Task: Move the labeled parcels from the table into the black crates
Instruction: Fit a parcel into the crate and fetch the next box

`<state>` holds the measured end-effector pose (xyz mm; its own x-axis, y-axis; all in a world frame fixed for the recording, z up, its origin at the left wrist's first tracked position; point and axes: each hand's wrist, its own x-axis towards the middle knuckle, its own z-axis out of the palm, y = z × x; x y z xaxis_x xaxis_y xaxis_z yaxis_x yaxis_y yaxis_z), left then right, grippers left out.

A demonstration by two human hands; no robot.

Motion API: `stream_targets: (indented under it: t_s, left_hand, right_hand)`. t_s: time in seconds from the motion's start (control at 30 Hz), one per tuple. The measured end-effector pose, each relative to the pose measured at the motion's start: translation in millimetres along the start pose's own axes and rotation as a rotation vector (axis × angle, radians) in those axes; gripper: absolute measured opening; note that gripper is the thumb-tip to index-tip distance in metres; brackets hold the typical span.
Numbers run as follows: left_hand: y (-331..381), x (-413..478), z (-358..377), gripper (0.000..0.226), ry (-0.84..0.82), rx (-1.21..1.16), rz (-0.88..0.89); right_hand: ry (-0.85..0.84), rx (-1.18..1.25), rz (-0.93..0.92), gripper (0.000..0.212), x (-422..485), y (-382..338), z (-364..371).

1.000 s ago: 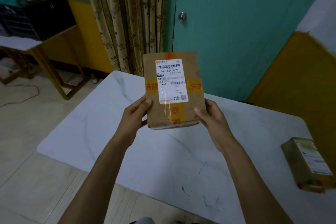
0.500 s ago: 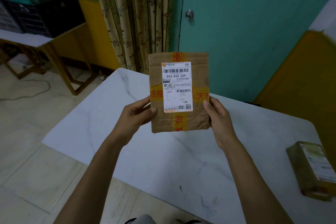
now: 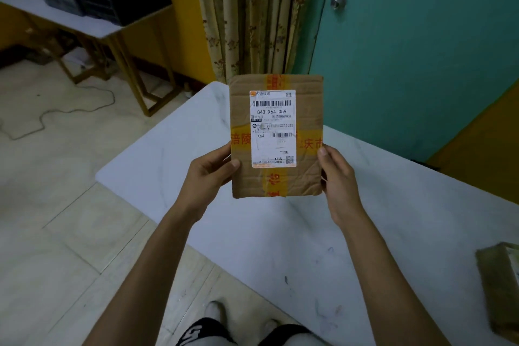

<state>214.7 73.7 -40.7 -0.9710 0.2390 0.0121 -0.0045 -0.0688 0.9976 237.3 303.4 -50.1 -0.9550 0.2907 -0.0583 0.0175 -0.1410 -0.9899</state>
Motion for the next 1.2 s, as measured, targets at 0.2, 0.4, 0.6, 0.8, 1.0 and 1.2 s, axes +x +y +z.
stream_targets:
  t_s: [0.2, 0.4, 0.6, 0.8, 1.0, 1.2]
  left_hand:
    - [3.5, -9.7, -63.8, 0.039, 0.287, 0.031, 0.021]
    - [4.4, -22.1, -169.6, 0.041, 0.515, 0.005, 0.071]
    - [17.6, -36.1, -334.6, 0.039, 0.725, 0.054, 0.052]
    - [32.3, -49.7, -486.4, 0.037, 0.845, 0.08, 0.016]
    - [29.7, -47.7, -590.3, 0.038, 0.947, 0.036, 0.016]
    - [23.2, -6.8, -687.6, 0.038, 1.002, 0.079, 0.006]
  right_hand:
    - [-0.173, -0.007, 0.017, 0.02, 19.5, 12.0, 78.1]
    - [-0.328, -0.033, 0.012, 0.02, 33.3, 31.5, 200.1]
    - [-0.44, -0.043, 0.008, 0.02, 29.3, 56.4, 375.8]
    - [-0.498, -0.067, 0.008, 0.021, 19.5, 79.5, 537.7]
    - [-0.61, -0.122, -0.013, 0.021, 30.9, 93.0, 652.0]
    - [-0.645, -0.128, 0.005, 0.023, 73.4, 120.7, 762.0]
